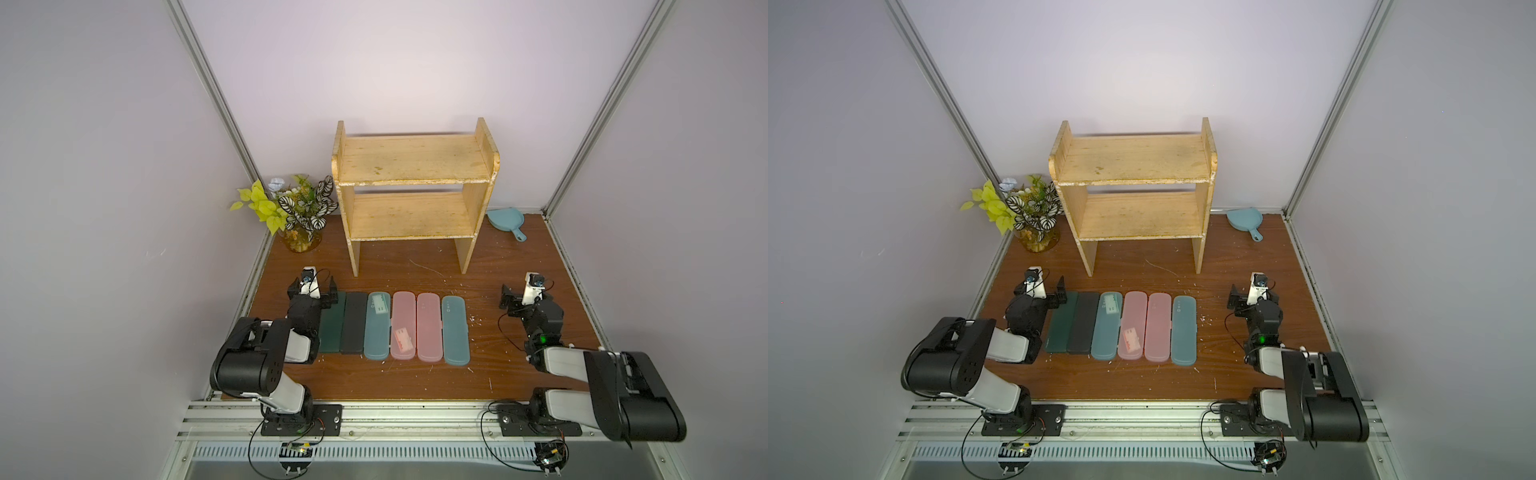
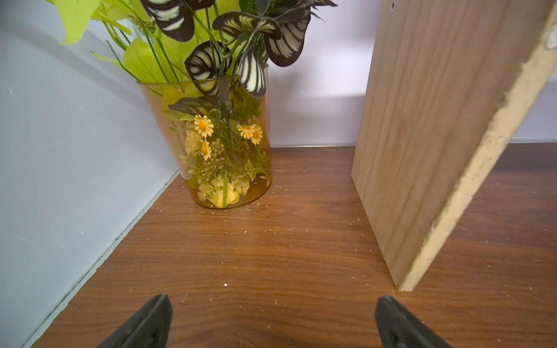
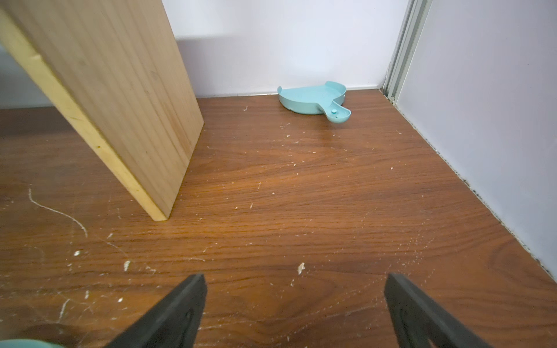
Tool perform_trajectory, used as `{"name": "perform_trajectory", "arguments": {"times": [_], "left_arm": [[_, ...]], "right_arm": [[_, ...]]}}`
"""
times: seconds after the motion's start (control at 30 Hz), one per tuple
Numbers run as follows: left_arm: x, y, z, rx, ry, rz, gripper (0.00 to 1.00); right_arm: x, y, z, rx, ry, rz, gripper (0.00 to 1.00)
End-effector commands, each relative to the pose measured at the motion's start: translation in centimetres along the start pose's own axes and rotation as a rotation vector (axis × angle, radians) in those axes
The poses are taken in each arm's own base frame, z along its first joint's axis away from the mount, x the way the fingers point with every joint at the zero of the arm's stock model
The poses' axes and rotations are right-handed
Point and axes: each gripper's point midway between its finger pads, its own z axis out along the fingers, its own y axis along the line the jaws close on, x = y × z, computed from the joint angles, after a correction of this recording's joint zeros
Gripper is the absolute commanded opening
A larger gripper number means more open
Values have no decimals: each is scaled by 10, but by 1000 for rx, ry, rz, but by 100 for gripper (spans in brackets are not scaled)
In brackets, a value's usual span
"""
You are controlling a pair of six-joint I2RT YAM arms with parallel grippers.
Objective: Remove the pencil cases from the shelf
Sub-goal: Reset both arms
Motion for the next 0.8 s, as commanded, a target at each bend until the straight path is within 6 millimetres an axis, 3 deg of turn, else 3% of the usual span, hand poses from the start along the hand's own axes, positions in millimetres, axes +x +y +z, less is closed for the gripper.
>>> {"name": "perform_trajectory", "arguments": {"times": [0.0, 0.1, 0.2, 0.77], "left_arm": [[-10, 3, 2, -3, -36, 5, 99], [-10, 3, 2, -3, -35, 6, 99], [-9, 3, 2, -1, -35, 9, 99], [-10, 3, 2, -2, -35, 6, 99]], "right_arm": [[-42, 5, 13, -36, -146, 6, 100], [-33, 18, 13, -112, -177, -30, 100], [-26, 19, 19, -111, -121, -46, 100], [-28, 20, 19, -84, -135, -57, 100]]}}
